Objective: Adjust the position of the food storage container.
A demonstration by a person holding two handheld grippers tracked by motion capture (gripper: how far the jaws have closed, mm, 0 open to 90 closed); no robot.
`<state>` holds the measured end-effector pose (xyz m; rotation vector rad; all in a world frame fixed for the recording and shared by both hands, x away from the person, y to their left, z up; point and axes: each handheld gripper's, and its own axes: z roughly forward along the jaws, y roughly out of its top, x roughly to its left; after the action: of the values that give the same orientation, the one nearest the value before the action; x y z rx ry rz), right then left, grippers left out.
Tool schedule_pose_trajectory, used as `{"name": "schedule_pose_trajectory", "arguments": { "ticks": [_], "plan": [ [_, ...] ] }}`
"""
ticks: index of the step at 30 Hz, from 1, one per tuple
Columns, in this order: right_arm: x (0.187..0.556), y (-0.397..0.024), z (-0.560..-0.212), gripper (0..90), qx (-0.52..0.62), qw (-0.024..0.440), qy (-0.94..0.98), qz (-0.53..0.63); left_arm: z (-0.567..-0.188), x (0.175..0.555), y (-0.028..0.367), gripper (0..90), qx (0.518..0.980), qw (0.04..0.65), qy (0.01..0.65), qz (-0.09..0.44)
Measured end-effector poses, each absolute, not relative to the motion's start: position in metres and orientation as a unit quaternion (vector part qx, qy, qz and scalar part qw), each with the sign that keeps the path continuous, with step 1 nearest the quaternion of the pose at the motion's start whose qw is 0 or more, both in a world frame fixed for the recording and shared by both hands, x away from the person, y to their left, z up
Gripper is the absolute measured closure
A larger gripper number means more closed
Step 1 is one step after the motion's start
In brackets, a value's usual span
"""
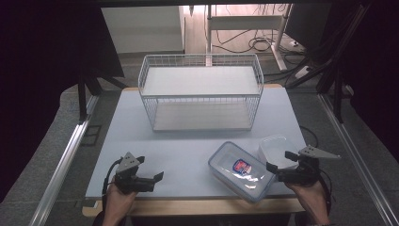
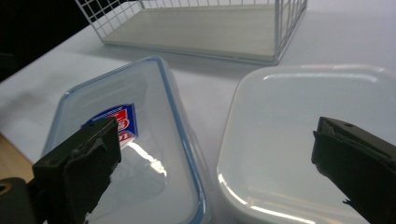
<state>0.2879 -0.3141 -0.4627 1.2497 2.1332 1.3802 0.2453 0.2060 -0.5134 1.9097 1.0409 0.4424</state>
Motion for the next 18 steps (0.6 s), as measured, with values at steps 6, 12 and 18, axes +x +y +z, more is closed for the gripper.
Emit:
{"name": "schedule_pose_trajectory", "arguments": {
  "ticks": [6, 12, 18],
  "plan": [
    [0.279, -0.314, -0.459, 22.4, 0.429, 0.191, 0.742, 0.478, -0.515, 0.245, 0.202, 5.6, 0.78, 0.447, 0.405, 0.166],
    [0.274, -0.31, -0.458, 36.9, 0.413, 0.201, 0.758, 0.463, -0.516, 0.245, 0.2, 5.5, 0.786, 0.436, 0.399, 0.183],
    [0.267, -0.314, -0.452, 51.9, 0.412, 0.2, 0.753, 0.472, -0.515, 0.245, 0.2, 5.7, 0.781, 0.44, 0.41, 0.167]
  ]
}}
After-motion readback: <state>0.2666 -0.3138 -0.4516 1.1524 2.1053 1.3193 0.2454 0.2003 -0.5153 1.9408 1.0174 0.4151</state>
